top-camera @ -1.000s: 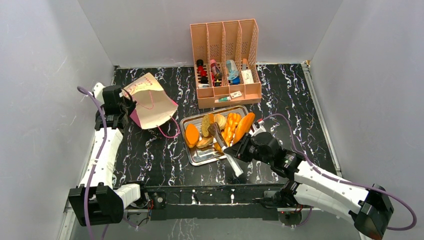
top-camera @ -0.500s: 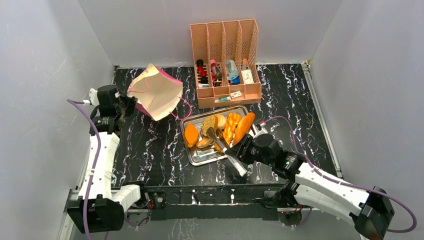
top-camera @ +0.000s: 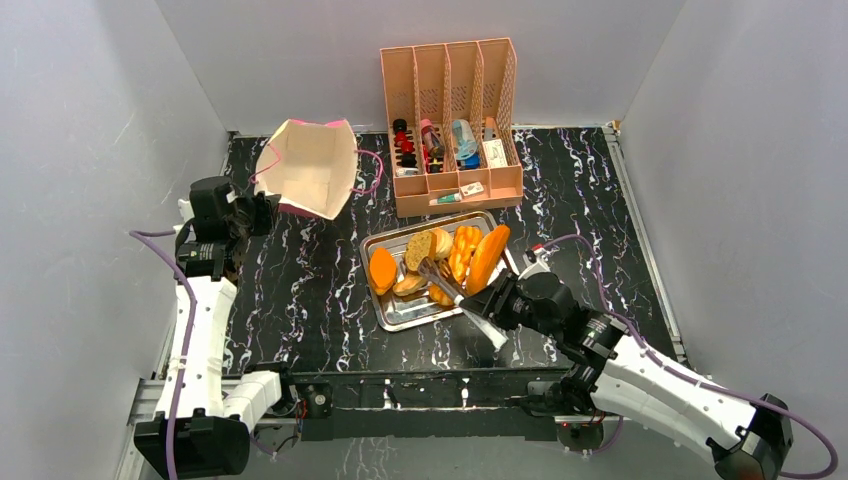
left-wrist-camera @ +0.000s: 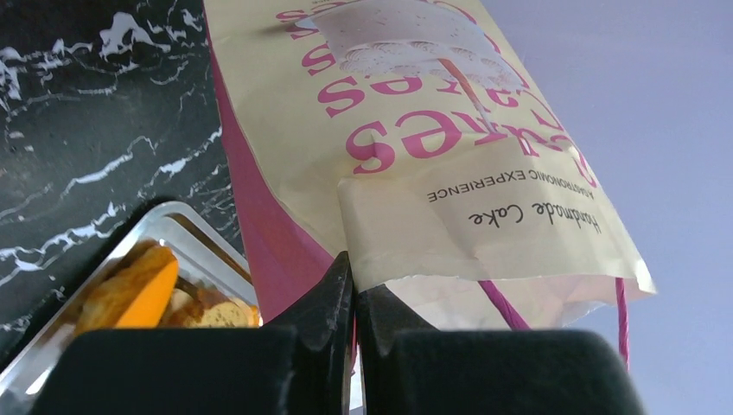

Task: Take the fake bread out of the paper bag
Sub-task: Place the fake bread in the container, then place the clamp at the center of the board.

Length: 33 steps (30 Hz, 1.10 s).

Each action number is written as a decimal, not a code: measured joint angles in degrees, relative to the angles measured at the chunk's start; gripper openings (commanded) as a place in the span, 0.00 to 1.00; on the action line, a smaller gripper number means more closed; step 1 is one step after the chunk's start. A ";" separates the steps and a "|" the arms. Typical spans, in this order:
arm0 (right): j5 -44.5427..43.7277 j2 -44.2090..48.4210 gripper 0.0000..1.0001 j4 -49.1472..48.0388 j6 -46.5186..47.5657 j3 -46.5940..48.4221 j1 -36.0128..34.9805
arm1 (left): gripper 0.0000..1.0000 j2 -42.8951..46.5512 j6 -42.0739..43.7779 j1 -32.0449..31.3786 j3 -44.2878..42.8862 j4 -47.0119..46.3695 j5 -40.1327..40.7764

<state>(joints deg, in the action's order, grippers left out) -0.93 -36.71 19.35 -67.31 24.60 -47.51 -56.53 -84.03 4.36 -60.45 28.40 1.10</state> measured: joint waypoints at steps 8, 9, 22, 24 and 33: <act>-1.31 2.25 0.37 3.61 0.57 1.20 0.00 | 0.01 1.11 -7.56 0.00 0.11 2.78 -2.60; -1.40 2.25 0.37 3.82 0.76 1.55 0.00 | 0.01 1.09 -8.20 0.00 0.11 3.43 -3.13; -3.41 3.96 0.37 7.13 1.92 4.72 0.00 | 0.01 2.32 -9.84 0.00 0.11 8.74 -5.95; -4.35 4.33 0.37 7.78 2.56 5.46 0.00 | 0.01 2.71 -9.90 0.00 0.11 9.14 -6.32; -12.63 2.47 0.36 9.05 7.61 11.04 0.00 | 0.02 3.78 -9.94 0.00 0.70 9.86 -6.78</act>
<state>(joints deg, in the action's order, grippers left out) -13.56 -34.24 28.40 -59.70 35.64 -47.51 -52.75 -93.97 4.36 -59.75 38.26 -5.67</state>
